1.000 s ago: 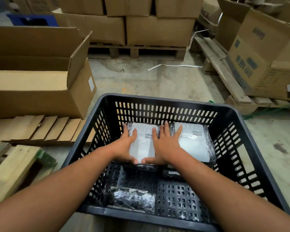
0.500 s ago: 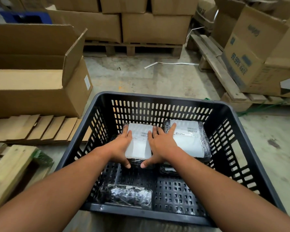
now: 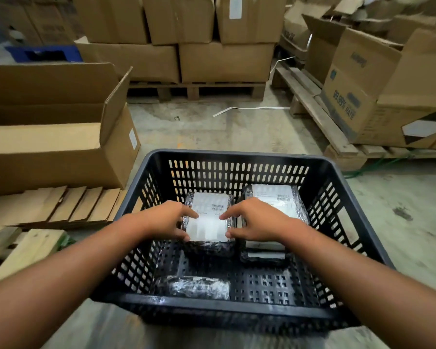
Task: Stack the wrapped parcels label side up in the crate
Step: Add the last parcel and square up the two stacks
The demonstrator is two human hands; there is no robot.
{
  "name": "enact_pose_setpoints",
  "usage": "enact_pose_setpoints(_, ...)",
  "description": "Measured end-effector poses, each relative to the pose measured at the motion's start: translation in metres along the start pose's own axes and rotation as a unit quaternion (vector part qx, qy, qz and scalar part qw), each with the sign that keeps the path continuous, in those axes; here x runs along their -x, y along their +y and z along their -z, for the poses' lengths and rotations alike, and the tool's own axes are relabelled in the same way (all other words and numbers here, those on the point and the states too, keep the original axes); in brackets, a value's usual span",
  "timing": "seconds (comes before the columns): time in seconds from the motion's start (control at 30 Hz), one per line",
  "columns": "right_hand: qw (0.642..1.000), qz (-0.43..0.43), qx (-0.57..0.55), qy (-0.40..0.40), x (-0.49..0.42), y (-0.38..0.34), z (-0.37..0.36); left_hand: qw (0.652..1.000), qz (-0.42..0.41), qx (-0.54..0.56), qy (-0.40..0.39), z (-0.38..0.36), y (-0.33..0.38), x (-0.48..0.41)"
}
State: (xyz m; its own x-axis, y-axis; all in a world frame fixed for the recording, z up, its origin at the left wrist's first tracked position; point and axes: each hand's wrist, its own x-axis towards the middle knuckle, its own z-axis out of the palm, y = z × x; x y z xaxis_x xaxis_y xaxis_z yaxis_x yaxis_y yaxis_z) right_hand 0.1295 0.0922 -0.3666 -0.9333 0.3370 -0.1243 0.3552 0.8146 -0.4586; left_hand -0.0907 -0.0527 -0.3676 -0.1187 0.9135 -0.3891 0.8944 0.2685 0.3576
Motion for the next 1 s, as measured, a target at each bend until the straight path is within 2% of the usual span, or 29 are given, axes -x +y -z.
enact_pose_setpoints(0.07, 0.997, 0.017, -0.076, -0.009, 0.011, -0.006, -0.004, 0.999, -0.010, 0.019, -0.028, 0.006, 0.000, 0.018)
enact_pose_setpoints(0.17, 0.978, 0.029, -0.187, -0.087, 0.022, -0.017, -0.020, 0.994, -0.029, 0.039, -0.100, 0.002, -0.001, 0.042)
enact_pose_setpoints(0.3, 0.957, 0.036, -0.225, -0.181, 0.026, -0.025, -0.043, 0.979, -0.059, 0.034, -0.190, -0.016, 0.002, 0.057)
enact_pose_setpoints(0.4, 0.956, 0.046, -0.217, -0.194, 0.021, -0.025, -0.047, 0.982, -0.080, 0.020, -0.170, -0.023, 0.003, 0.055)
enact_pose_setpoints(0.53, 0.942, 0.014, -0.292, -0.162, 0.013, -0.010, -0.040, 0.989, -0.080, -0.013, -0.125, -0.024, 0.001, 0.048)
enact_pose_setpoints(0.6, 0.931, -0.001, -0.331, -0.155, 0.013, -0.004, -0.040, 0.990, -0.107, -0.040, -0.086, -0.027, 0.002, 0.044)
enact_pose_setpoints(0.67, 0.930, -0.003, -0.330, -0.160, 0.013, -0.005, -0.043, 0.989, -0.120, -0.046, -0.072, -0.027, 0.001, 0.041)
enact_pose_setpoints(0.83, 0.940, 0.024, -0.299, -0.163, 0.014, -0.010, -0.045, 0.990, -0.115, -0.010, -0.083, -0.026, -0.002, 0.039)
enact_pose_setpoints(1.0, 0.931, 0.004, -0.348, -0.106, 0.017, -0.004, -0.030, 0.991, -0.098, 0.085, -0.037, -0.020, -0.001, 0.042)
